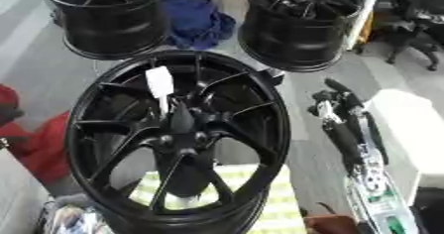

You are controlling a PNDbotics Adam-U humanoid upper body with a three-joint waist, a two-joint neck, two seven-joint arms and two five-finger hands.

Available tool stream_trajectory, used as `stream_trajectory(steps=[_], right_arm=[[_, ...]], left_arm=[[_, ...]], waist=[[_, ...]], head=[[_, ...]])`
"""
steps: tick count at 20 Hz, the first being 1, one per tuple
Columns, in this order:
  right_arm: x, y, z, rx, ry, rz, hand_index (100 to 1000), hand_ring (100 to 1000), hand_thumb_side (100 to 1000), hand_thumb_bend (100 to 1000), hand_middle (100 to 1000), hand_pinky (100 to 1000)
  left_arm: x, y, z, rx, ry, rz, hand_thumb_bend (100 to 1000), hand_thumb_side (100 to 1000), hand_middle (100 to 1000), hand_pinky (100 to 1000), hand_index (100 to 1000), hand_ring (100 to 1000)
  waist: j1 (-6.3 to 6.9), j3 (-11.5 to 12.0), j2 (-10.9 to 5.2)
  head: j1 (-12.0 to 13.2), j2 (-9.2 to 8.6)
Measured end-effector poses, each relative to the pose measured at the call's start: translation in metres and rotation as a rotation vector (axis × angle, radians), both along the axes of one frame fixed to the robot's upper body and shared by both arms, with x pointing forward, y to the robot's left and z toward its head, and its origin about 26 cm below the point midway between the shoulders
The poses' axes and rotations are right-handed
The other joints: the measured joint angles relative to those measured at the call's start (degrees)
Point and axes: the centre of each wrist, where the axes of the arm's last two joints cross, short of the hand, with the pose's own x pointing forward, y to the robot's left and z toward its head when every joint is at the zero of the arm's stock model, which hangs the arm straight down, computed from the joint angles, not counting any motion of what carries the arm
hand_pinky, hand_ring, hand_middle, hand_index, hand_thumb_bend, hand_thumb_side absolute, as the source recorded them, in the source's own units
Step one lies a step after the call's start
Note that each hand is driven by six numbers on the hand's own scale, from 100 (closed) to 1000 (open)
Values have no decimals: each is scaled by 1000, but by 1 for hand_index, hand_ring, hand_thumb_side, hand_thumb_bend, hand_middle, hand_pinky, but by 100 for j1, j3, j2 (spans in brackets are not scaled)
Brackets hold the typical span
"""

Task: Pull the pin out of the wheel hub.

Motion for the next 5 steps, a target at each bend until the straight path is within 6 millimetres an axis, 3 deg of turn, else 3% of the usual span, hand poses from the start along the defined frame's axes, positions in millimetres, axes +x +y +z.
stream_trajectory(steps=[5], right_arm=[[-1, -1, -1, -1, 4, -1, 874, 599, 528, 100, 640, 700]], left_arm=[[0, 0, 0, -1, 1, 4, 100, 751, 774, 713, 875, 1000]], waist=[[2, 0, 0]], head=[[-3, 0]])
